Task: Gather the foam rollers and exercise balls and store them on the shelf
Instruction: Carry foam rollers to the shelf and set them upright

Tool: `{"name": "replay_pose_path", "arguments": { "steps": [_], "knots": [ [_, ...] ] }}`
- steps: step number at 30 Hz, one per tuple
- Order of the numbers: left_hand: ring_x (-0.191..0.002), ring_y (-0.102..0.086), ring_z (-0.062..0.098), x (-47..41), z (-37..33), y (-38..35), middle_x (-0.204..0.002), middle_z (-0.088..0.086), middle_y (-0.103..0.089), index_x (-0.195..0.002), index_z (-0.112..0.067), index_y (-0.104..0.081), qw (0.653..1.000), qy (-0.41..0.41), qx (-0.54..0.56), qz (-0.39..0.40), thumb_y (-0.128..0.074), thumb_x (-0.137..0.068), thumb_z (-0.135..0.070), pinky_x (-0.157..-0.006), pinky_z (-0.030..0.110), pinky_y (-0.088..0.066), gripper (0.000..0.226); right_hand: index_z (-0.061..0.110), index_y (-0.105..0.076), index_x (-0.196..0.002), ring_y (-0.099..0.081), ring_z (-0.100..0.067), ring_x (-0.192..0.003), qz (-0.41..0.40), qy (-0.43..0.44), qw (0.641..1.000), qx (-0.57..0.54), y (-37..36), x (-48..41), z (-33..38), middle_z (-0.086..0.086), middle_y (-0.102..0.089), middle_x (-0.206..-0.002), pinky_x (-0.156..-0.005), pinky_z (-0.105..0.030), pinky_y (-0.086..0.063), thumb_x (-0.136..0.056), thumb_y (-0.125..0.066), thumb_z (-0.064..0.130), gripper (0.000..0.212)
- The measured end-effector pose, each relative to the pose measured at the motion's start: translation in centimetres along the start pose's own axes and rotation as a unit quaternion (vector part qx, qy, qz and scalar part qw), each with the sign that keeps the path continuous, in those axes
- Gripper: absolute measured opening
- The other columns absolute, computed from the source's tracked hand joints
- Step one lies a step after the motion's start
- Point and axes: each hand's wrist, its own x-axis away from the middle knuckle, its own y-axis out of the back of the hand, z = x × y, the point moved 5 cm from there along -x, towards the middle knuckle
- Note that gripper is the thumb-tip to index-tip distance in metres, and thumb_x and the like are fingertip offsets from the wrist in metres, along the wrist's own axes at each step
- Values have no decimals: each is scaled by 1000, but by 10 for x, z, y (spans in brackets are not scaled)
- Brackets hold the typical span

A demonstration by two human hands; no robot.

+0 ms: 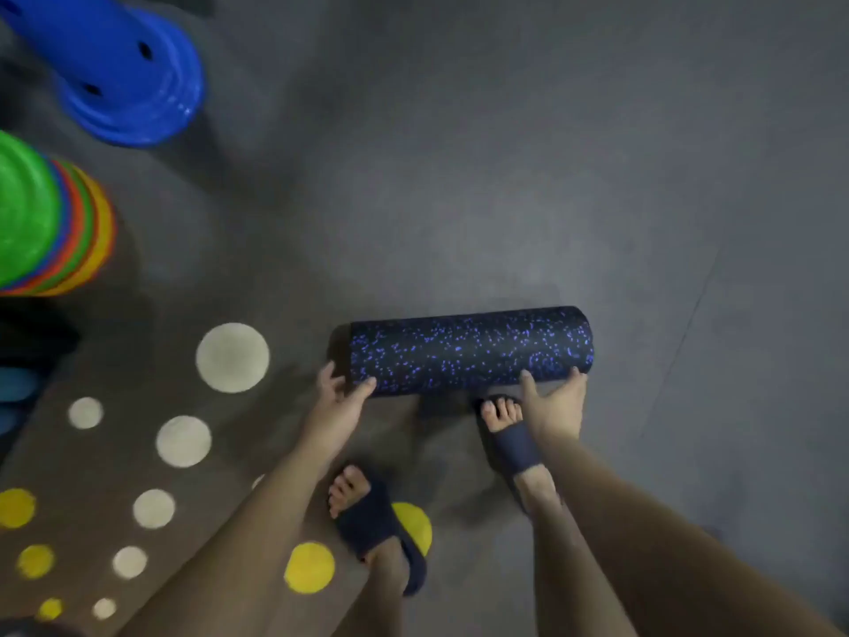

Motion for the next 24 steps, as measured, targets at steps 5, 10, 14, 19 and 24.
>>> {"name": "replay_pose_path", "arguments": {
  "steps": [5,10,14,19,24],
  "knots": [
    [-127,-61,27,-107,51,-33,-140,8,-63,-145,-18,-50,997,-13,-8,-70,-70,-67,-79,-113,48,-45,101,6,-16,-159,-15,-38,-153,-39,-36,996,67,-23,-111,-38,-18,-9,-168,-126,-45,-14,-80,-72,65,114],
    [-116,-63,25,-124,68,-53,-128,3,-65,-136,-16,-55,986,58,78,-137,-72,-83,-59,-106,41,-48,71,13,-58,-125,-69,-15,-106,10,-28,999,-44,-15,-168,-42,-2,-69,-119,-98,-41,-56,-45,-85,77,106],
    [-105,-71,21,-84,80,-15,-115,-2,-75,-123,-19,-70,962,89,194,-169,-81,-68,-66,-102,45,-55,73,13,-56,-113,-66,-25,-107,3,-7,999,31,-16,-133,-18,-7,-64,-115,-98,-47,-55,-42,-78,88,106],
    [-92,-75,22,11,121,87,-114,10,-76,-122,-10,-68,911,153,322,-206,-87,-62,-68,-73,32,-63,86,14,-53,-127,-61,-28,-119,110,82,989,57,-71,-42,57,-7,-60,-124,-103,-51,-50,-48,-75,90,112],
    [-97,-73,31,105,186,154,-113,17,-75,-118,-6,-66,884,156,382,-221,-90,-62,-64,-74,45,-62,84,14,-36,-148,-42,-33,-139,197,200,958,63,-170,80,171,-11,-34,-153,-116,-51,-36,-50,-75,82,126]
  ]
}}
